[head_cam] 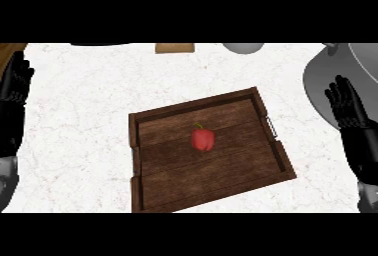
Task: Pick the bell pepper from the tray and place it in the pot
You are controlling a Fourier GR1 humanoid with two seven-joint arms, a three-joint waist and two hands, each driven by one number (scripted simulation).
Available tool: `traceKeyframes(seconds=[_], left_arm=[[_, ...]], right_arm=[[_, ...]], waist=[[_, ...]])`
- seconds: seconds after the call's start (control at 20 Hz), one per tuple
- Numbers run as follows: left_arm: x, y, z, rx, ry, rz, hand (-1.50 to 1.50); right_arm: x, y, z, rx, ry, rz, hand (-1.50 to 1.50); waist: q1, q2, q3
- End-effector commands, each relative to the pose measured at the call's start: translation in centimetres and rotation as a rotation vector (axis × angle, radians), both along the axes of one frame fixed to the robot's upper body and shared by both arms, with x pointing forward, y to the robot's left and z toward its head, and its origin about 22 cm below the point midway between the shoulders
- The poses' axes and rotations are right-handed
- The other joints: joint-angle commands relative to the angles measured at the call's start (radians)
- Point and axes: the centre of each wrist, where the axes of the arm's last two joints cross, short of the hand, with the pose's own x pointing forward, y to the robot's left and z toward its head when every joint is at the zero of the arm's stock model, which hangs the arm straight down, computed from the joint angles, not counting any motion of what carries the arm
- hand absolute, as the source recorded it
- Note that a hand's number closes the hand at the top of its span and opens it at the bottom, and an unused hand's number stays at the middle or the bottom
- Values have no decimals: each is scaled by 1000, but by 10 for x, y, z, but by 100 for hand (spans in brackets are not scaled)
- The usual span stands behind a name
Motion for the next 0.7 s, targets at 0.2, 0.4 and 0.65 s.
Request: traceKeyframes(seconds=[0.2, 0.4, 0.65], left_arm=[[-9, -52, -75, -179, 415, -244, 0], [-32, -66, -111, -253, 570, -266, 0], [-33, -68, -117, -298, 623, -318, 0]], right_arm=[[-8, 80, -40, -208, 175, 14, 150], [9, 47, -19, -399, -207, -322, -150], [-13, 148, -37, -254, -506, -340, -150]], waist=[[59, -11, -25], [-5, -34, -30], [36, -36, -19]])
